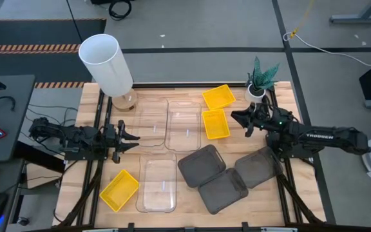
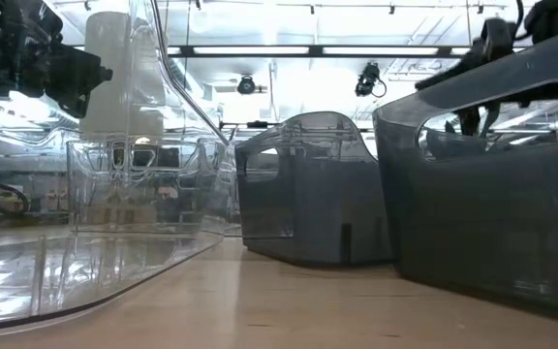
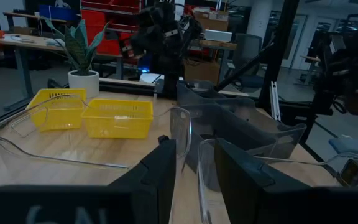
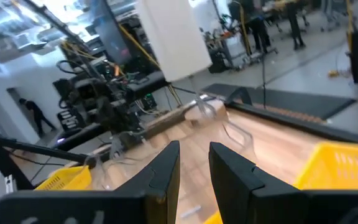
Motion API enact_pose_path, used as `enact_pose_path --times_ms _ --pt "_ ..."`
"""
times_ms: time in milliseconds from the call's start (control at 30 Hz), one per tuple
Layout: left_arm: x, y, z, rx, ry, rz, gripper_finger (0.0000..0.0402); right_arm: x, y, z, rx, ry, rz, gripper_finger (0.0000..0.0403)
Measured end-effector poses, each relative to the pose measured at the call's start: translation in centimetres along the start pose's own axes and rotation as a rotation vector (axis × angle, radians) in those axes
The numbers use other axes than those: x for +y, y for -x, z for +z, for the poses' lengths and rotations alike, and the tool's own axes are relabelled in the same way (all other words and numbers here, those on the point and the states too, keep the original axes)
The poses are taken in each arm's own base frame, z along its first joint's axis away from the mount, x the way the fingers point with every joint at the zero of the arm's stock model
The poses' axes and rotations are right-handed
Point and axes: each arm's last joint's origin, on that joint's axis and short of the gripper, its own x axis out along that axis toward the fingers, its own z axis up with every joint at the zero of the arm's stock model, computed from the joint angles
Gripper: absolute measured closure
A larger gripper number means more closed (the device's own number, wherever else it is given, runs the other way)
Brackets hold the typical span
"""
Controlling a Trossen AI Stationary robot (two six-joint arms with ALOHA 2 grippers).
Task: Stack baskets by color
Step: Stack the middle yellow bin on top of the top yellow bin
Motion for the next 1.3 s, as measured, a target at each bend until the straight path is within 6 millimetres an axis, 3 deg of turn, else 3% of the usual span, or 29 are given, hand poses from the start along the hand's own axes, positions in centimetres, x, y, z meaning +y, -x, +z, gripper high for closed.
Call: enact_pose_path --times_ms 267,500,767,1067,1300 --pt "0.0 0.0 0.0 0.000 0.000 0.000 0.0285 1.2 -1.0 1.2 0.108 0.121 -0.013 0.0312" --pt "0.0 0.0 0.0 0.001 0.000 0.000 0.0285 1.9 -1.8 2.5 0.243 0.077 -0.071 0.0312" --pt "0.0 0.0 0.0 0.001 0.000 0.000 0.0285 3.1 -2.7 4.5 0.295 0.141 -0.110 0.0312" --pt "0.0 0.0 0.0 0.001 0.000 0.000 0.0285 5.0 -2.8 9.4 0.147 0.231 -0.060 0.0312" --pt "0.0 0.0 0.0 0.000 0.000 0.000 0.0285 6.7 -1.6 14.4 -0.041 0.298 -0.016 0.0312"
